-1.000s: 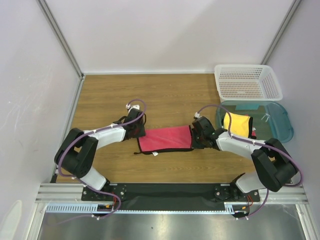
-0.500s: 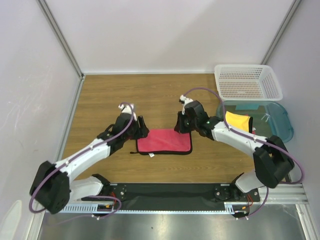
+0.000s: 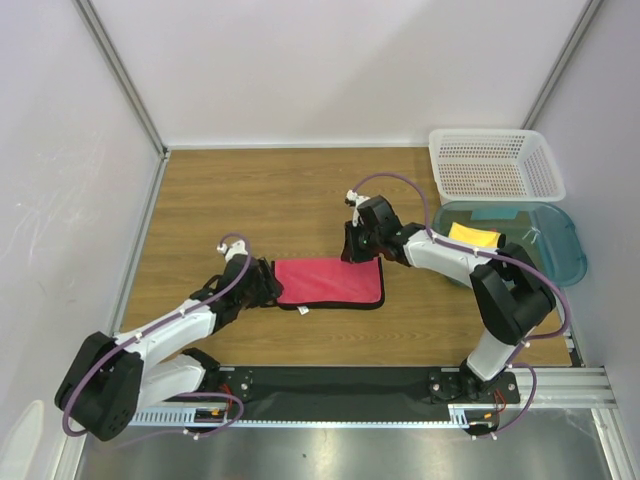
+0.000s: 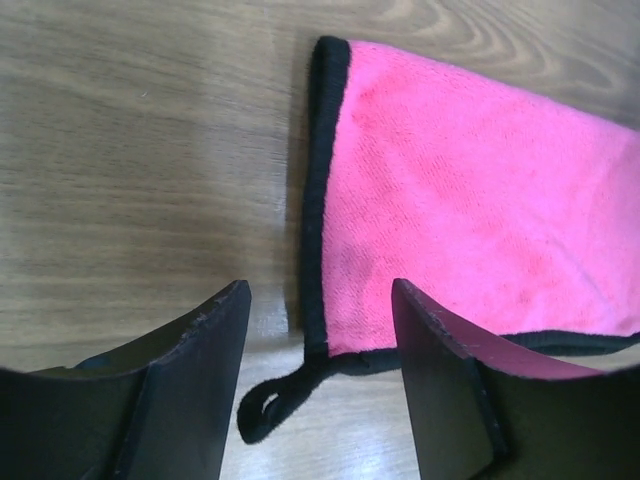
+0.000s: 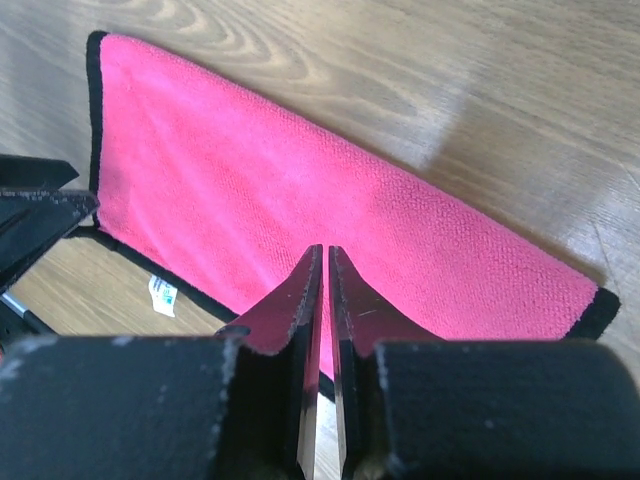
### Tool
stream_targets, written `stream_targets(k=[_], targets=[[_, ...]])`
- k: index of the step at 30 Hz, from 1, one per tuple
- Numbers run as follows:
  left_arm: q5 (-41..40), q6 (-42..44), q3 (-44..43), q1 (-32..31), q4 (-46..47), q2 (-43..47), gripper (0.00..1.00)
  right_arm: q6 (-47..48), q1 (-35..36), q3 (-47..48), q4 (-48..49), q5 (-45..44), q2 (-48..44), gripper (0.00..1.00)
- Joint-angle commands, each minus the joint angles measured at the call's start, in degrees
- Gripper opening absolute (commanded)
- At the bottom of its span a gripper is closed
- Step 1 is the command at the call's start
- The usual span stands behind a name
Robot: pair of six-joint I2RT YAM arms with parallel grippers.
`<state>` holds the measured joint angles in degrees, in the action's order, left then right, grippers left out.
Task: Fold and stack the towels
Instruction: Fold the towel
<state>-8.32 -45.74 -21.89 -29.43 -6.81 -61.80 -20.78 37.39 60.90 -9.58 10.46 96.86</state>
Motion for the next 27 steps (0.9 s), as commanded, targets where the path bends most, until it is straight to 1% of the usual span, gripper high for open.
stream_targets(k=[1, 3, 4, 7, 16, 17, 19, 21, 23, 24, 25, 26, 27], targets=[[2.16, -1.46, 1.32, 0.95, 6.63, 0.28, 0.63, 1.17, 0.14, 1.41, 0.35, 0.27, -0.09, 0.1], [2.43, -1.02, 1.41, 1.22, 6.63, -0.69, 0.61, 1.26, 0.06, 0.8, 0.09, -0.87, 0.26, 0.1], [3.39, -0.85, 1.41, 1.65, 8.29, -1.04, 0.59, 1.35, -0.03, 0.45, -0.34, -1.4, 0.43, 0.1], [5.23, -0.85, 2.64, 2.27, 10.93, -2.01, 0.57, 1.18, -0.56, -1.22, -0.79, -2.02, 0.44, 0.09], [7.88, 0.3, 4.4, 3.41, 16.82, -6.57, 0.57, 0.47, -0.56, -3.16, 1.14, -0.26, 2.37, 0.08], [9.44, 0.47, 4.57, 3.41, 17.52, -6.75, 0.57, 0.47, -0.47, -3.25, 1.41, -0.09, 2.89, 0.07], [9.98, 0.47, 5.19, 3.59, 19.28, -7.19, 0.54, 0.38, -0.56, -3.25, 1.76, -0.09, 3.51, 0.07], [9.81, 0.12, 5.98, 3.59, 20.69, -7.11, 0.5, 0.12, -0.38, -3.51, 2.37, 0.0, 4.48, 0.07], [9.37, 0.03, 6.42, 3.68, 21.13, -6.76, 0.4, -0.23, -0.3, -3.51, 2.64, 0.17, 5.44, 0.06], [8.94, 0.21, 6.68, 3.68, 21.74, -6.67, 0.35, -0.4, -0.21, -3.51, 2.9, 0.18, 5.71, 0.06], [8.5, 0.56, 6.77, 3.77, 22.01, -6.49, 0.27, -0.58, -0.21, -3.51, 2.9, 0.35, 5.97, 0.06], [8.49, 0.91, 6.86, 3.77, 22.19, -6.06, 0.23, -0.58, -0.12, -3.42, 2.99, 0.61, 6.23, 0.06], [8.49, 1.43, 7.12, 3.85, 23.41, -5.79, 0.15, -0.93, 0.14, -3.25, 3.17, 0.79, 6.41, 0.06]])
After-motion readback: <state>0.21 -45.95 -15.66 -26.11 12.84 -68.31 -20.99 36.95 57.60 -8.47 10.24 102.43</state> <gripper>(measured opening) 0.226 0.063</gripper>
